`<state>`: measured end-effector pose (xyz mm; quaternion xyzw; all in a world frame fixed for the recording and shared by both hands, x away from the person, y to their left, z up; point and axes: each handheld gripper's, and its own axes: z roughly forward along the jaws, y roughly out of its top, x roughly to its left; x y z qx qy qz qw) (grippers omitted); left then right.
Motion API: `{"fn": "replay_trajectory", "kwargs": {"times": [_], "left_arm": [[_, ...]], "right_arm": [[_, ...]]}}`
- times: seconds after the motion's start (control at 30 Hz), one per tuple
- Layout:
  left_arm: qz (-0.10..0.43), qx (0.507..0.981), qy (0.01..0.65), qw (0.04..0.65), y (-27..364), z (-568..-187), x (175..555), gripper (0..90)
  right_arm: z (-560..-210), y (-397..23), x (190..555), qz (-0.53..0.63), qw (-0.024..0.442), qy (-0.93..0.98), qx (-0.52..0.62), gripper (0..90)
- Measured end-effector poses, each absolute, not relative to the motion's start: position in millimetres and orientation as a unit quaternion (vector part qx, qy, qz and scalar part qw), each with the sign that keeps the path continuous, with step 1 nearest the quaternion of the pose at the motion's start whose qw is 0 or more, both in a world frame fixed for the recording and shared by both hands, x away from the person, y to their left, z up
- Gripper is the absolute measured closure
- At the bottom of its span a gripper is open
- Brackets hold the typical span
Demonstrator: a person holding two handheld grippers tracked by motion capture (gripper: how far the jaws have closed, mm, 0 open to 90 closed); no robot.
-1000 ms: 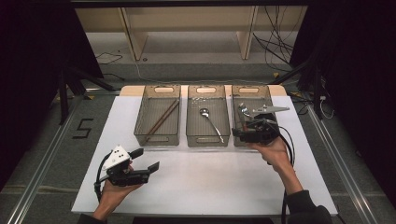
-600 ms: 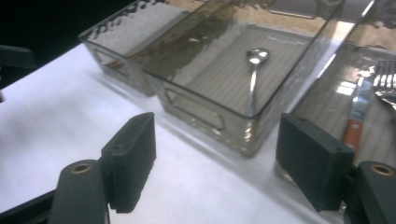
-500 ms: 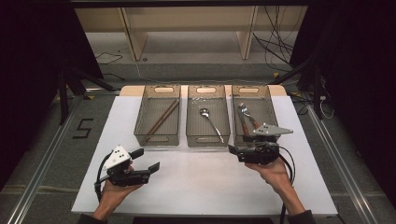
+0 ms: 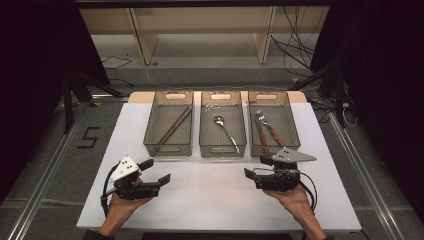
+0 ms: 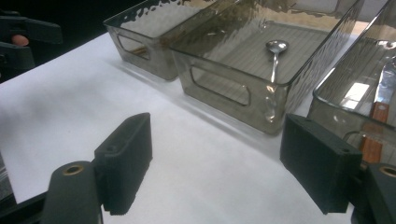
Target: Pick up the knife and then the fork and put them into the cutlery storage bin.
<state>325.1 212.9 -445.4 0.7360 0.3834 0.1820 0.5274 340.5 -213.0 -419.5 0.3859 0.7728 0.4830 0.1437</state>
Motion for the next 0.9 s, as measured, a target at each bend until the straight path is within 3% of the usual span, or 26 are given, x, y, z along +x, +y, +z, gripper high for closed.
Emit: {"fn": "replay_trajectory", "kwargs": {"times": [0.9], "left_arm": [[0.168, 0.746, 0.373, 0.526, 211.9, -446.5, 323.5, 16.2]], "right_arm": [[-443.1, -227.0, 310.1, 0.504, 0.151, 0.757, 0.387, 21.7]]}}
